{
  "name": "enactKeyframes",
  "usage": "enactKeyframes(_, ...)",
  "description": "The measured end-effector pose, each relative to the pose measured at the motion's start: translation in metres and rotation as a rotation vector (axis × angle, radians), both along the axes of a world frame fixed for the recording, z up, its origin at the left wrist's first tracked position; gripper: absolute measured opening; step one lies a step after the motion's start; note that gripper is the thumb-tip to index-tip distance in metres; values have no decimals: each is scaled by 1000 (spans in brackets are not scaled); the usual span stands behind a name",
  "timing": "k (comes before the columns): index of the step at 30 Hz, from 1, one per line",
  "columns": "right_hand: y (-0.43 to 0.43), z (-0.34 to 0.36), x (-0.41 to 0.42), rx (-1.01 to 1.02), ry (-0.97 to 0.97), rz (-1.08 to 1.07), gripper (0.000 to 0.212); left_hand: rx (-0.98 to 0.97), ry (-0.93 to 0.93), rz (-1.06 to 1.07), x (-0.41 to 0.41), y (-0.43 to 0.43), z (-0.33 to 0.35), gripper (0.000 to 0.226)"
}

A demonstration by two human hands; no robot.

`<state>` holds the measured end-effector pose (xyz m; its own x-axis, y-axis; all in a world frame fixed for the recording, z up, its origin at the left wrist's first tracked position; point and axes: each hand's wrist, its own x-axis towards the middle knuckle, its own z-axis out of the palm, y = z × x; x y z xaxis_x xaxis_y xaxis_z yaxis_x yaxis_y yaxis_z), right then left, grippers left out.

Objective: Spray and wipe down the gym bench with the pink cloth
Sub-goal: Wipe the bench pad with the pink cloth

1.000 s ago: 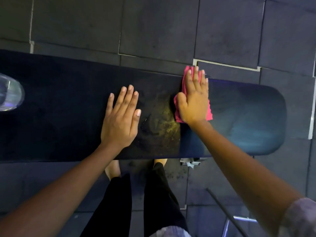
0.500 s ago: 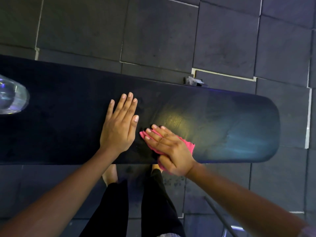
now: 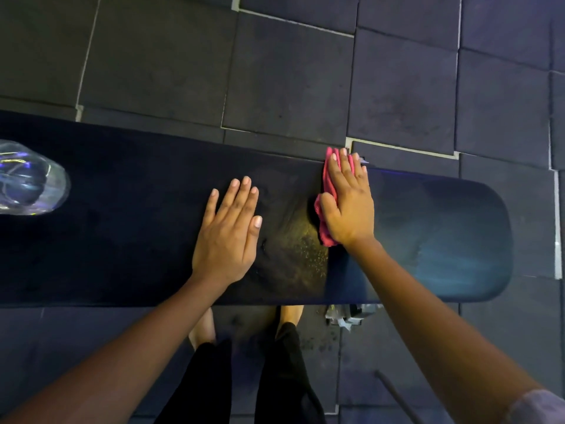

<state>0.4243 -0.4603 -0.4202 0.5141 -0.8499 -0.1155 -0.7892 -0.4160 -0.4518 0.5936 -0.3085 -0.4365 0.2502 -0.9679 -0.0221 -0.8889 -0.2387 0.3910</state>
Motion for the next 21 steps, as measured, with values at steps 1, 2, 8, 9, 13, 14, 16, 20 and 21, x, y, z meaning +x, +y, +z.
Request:
enactKeyframes(1, 0, 0, -2, -10, 0, 7, 75, 6, 1, -3, -1, 0, 1, 52)
enactKeyframes(2, -1, -1, -2, -24, 3, 8, 75, 14, 2, -7, -1, 0, 2, 53)
enactKeyframes(8, 2, -4, -1, -58, -5, -20, 72, 19, -9, -11, -1, 1, 3, 55)
enactKeyframes(9, 3, -3, 0, -60, -6, -29, 71, 17, -11, -12, -1, 1, 4, 56)
enactKeyframes(13, 5, -4, 2, -61, -6, -52, 71, -5, -20, -11, -1, 3, 3, 57)
enactKeyframes(14, 6, -4, 2, -56, -9, -46, 72, -12, -22, -10, -1, 2, 2, 57)
enactKeyframes(16, 14, -4, 0, -38, -13, -8, 73, -21, -30, -4, -2, 2, 2, 57)
enactKeyframes(20, 60, 0, -10, -12, -22, 102, 77, -15, -32, -1, -2, 3, 3, 57)
enactKeyframes(21, 76, 0, -13, -16, -34, 128, 77, -10, -32, 8, -2, 3, 3, 56)
